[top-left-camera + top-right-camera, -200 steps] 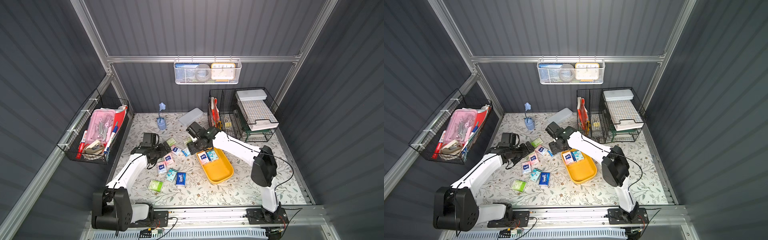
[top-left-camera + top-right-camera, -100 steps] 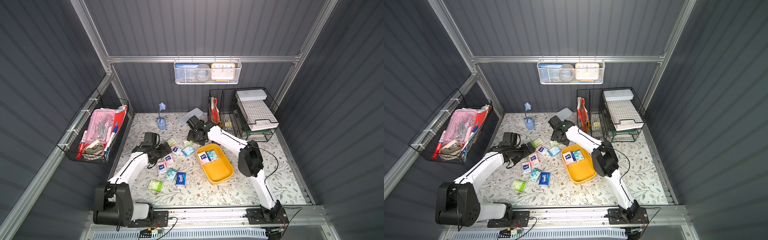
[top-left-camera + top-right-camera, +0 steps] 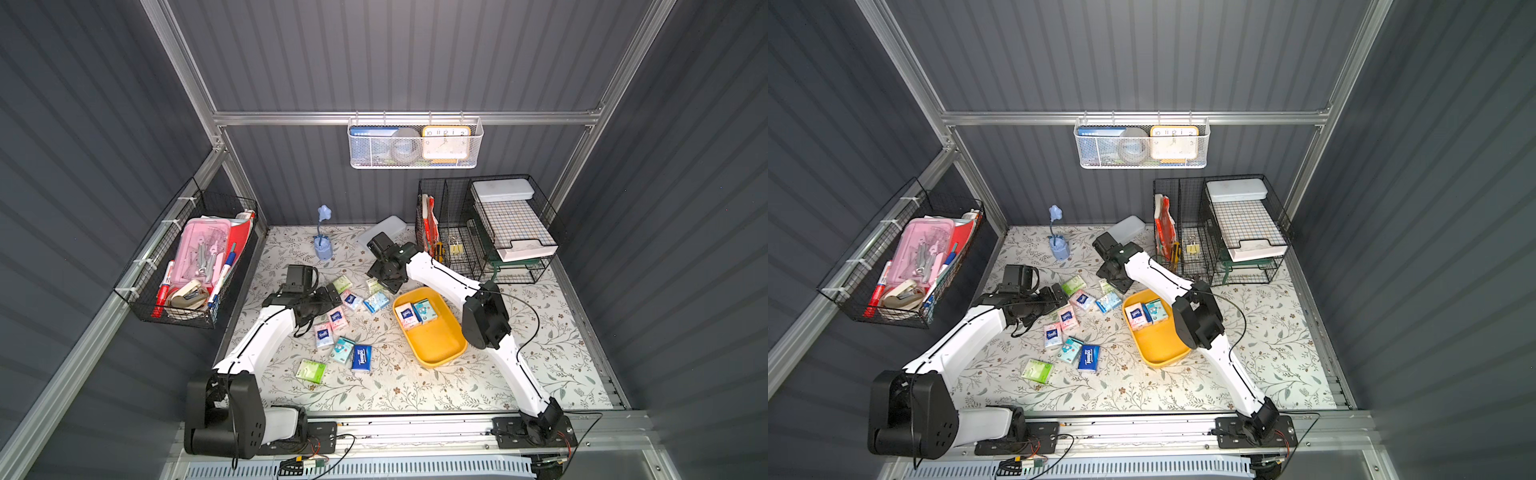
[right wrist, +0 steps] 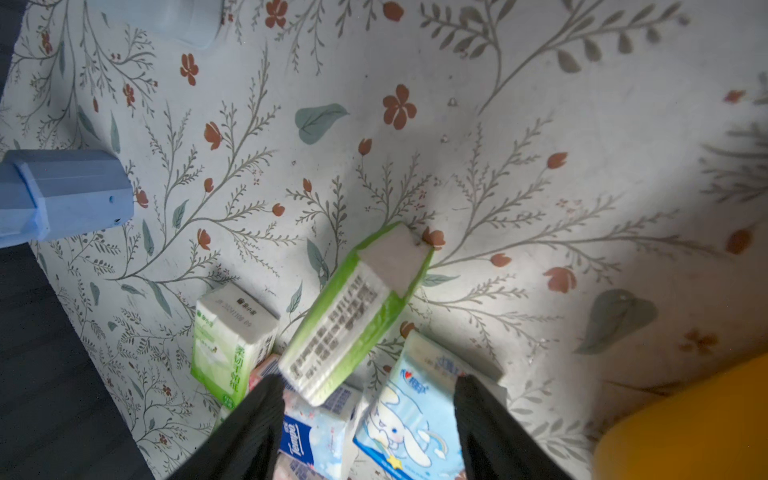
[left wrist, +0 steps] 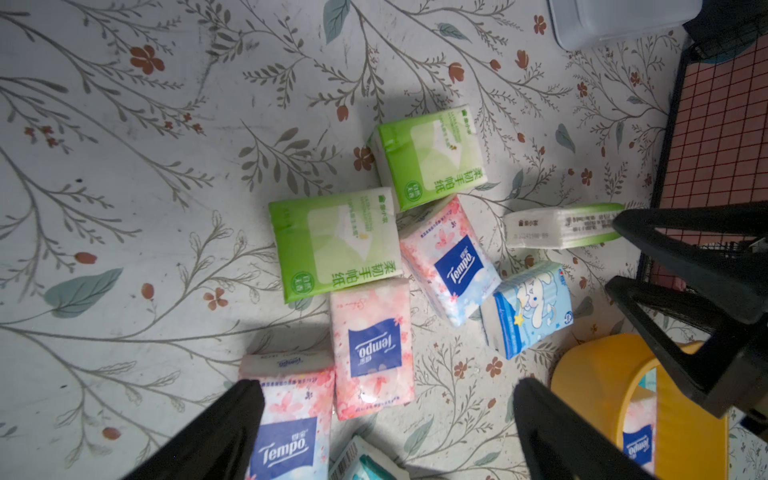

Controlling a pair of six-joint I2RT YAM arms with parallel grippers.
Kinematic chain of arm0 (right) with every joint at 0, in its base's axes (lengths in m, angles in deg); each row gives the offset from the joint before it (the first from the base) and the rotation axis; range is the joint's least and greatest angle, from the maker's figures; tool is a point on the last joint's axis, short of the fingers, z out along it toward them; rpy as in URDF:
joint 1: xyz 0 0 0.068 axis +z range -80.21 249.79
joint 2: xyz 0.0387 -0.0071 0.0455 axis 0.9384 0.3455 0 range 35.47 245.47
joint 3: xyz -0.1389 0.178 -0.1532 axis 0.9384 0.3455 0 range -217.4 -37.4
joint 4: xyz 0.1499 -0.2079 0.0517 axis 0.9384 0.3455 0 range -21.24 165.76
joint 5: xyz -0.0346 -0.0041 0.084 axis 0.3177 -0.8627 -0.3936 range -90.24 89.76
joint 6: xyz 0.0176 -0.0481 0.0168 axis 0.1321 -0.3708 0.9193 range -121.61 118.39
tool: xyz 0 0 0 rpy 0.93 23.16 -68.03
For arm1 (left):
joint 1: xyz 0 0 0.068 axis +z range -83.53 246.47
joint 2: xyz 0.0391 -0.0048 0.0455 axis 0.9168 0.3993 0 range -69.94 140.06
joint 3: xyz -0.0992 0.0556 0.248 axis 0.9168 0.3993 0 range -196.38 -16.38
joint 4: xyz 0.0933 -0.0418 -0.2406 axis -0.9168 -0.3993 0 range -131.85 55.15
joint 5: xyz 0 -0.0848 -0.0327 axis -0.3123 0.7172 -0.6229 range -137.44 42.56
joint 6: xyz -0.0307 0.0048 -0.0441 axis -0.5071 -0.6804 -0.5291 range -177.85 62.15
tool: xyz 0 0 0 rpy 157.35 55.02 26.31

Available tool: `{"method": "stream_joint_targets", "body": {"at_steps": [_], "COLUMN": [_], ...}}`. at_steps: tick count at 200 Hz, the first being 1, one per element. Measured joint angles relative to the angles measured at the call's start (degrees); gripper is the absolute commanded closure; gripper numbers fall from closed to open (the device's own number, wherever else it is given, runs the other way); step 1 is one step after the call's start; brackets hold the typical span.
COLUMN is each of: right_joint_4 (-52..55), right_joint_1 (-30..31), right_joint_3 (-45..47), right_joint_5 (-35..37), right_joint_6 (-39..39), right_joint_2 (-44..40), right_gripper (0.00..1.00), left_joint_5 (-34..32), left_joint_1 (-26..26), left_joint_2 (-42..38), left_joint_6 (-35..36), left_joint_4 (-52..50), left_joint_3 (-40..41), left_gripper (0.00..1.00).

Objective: Put the pocket tissues into the storage box
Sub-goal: Pick up the pocket tissues from the center of the board.

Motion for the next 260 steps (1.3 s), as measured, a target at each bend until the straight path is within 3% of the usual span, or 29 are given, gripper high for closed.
{"method": "stream_joint_targets", "body": {"at_steps": [142, 201, 260], "right_joint_4": [-2.5, -1.6, -1.8], "right_joint_1": [-0.3, -0.6, -0.5], "right_joint_3": [-7.9, -10.0, -9.8], "right_joint_5": [2.2, 2.1, 2.0], "right_joint_6": [4.8, 5.3, 1.7], "right_joint_2": [7.3, 9.5, 8.8], "right_gripper": [0.37, 0.70, 0.81], "left_joint_5": [-0.1, -0.1, -0.1], "left_joint_1": [0.0, 0.0, 0.0], "left_joint_2": [-0.7, -0.8, -0.8], "left_joint_6": [0.3, 0.3, 0.3], "left_joint_4": [0.2, 0.2, 0.2], "left_joint_3": [0.1, 0.5, 0.5], "left_gripper": [0.01, 0.01, 0.01]}}
